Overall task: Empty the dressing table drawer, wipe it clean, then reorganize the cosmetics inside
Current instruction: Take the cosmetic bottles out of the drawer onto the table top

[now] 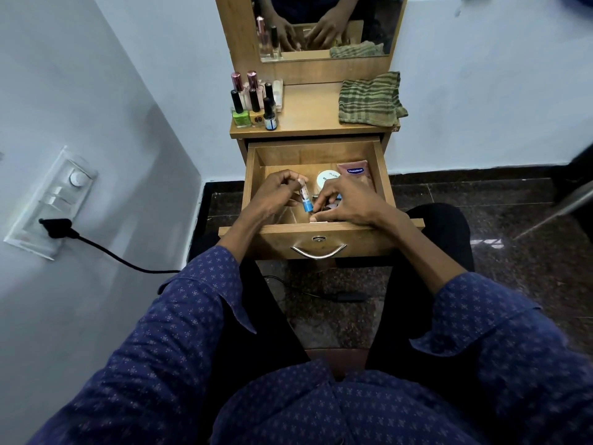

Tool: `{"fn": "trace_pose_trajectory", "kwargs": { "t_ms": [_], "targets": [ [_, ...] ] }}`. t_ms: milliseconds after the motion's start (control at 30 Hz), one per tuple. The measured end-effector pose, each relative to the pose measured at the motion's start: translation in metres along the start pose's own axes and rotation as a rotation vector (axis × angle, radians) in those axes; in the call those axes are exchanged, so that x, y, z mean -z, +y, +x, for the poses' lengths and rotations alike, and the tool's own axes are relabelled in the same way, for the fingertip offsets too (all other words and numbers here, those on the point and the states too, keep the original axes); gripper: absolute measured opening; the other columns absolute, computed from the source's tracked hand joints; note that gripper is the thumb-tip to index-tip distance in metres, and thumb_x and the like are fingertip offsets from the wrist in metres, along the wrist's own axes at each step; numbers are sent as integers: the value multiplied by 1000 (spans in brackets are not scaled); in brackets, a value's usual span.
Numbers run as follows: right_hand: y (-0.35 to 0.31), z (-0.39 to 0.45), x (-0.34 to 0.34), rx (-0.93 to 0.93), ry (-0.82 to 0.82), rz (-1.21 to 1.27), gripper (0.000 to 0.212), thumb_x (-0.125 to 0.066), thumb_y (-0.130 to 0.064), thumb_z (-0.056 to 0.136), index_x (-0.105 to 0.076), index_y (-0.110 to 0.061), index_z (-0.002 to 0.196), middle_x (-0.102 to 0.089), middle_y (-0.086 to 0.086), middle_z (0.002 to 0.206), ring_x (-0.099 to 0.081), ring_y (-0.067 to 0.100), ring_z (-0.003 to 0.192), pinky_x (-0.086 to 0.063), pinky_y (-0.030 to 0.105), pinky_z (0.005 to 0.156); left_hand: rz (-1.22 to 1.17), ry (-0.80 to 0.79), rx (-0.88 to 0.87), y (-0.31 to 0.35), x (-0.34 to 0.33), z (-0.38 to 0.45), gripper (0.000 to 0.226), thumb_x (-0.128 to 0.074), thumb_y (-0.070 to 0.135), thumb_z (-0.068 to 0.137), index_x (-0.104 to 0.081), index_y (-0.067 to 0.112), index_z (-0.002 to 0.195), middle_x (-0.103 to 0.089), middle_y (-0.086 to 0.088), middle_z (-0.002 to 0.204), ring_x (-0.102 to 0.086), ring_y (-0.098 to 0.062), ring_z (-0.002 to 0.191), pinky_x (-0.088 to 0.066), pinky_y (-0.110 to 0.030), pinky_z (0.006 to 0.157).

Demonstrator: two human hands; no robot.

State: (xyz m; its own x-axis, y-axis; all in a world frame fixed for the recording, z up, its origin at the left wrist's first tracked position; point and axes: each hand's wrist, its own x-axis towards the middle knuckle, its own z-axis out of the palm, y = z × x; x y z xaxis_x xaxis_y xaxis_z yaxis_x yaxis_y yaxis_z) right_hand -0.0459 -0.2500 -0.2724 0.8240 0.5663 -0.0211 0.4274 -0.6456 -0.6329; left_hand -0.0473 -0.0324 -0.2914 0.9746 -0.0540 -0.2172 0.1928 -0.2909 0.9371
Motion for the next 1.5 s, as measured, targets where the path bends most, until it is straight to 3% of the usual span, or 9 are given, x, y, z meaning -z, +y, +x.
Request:
{"fn": "trace_pose_trajectory", "kwargs": {
  "t_ms": [233,433,567,633,767,933,1200,1400,1500],
  "targets": [
    [2,4,-6,-28,95,-224,25,-78,-54,86,-79,-29,88,-75,-11,89,-64,11,104,-11,40,127,40,20,20,-4,-1,5,20,-61,22,106,-72,12,120,-76,-10,111,-75,-26,97,-61,-34,78],
    [3,8,-7,-60,-23,-99,19,-88,-40,79,-79,-24,86,-75,-12,78,-69,1,82,-43,51,113,72,46,21,-6,-1,6,15,-61,19,106,-72,15,116,-77,-8,110,-74,-32,104,-61,-45,88],
    [-2,10,-7,-48,-45,13,15,-89,-22,80,-79,-19,89,-76,-9,73,-71,-1,68,-53,45,104,72,53,-28,-4,0,2,13,-61,20,106,-73,23,111,-77,-5,108,-74,-25,99,-61,-37,83],
    [0,11,-6,-57,14,79,19,-90,-23,80,-77,-20,95,-77,-7,76,-72,2,70,-54,44,105,40,72,-58,-3,1,1,13,-62,20,106,-73,19,113,-77,-7,104,-74,-19,89,-60,-33,78],
    [8,13,0,-117,200,265,27,-90,-28,80,-74,-21,100,-77,0,83,-73,16,76,-60,39,76,-17,130,-109,2,2,-1,14,-64,21,105,-73,16,115,-76,-9,104,-73,-15,83,-55,-21,68],
    [14,15,10,-150,311,348,31,-92,-30,78,-72,-19,100,-76,1,87,-66,6,72,-56,30,73,-17,227,-182,9,2,-6,22,-65,18,104,-71,5,121,-73,-11,108,-71,-6,79,-54,-15,67],
    [-4,35,36,-48,448,307,32,-90,-25,80,-68,-14,102,-72,-3,86,-61,-2,67,-51,15,66,471,288,-504,51,11,7,13,-74,27,93,-70,20,103,-70,7,99,-68,-7,87,-58,-26,77],
    [-23,92,83,22,566,195,28,-87,-14,81,-69,-14,102,-71,-7,86,-66,0,71,-59,28,68,881,293,-603,133,43,51,13,-76,27,85,-76,21,96,-71,7,93,-65,-12,87,-57,-49,89],
    [-30,124,103,31,625,144,30,-85,-12,80,-67,-18,104,-71,-8,88,-68,6,79,-61,37,72,887,296,-541,162,58,76,15,-81,21,87,-79,18,101,-75,4,96,-68,-11,87,-59,-32,80]
  ]
}}
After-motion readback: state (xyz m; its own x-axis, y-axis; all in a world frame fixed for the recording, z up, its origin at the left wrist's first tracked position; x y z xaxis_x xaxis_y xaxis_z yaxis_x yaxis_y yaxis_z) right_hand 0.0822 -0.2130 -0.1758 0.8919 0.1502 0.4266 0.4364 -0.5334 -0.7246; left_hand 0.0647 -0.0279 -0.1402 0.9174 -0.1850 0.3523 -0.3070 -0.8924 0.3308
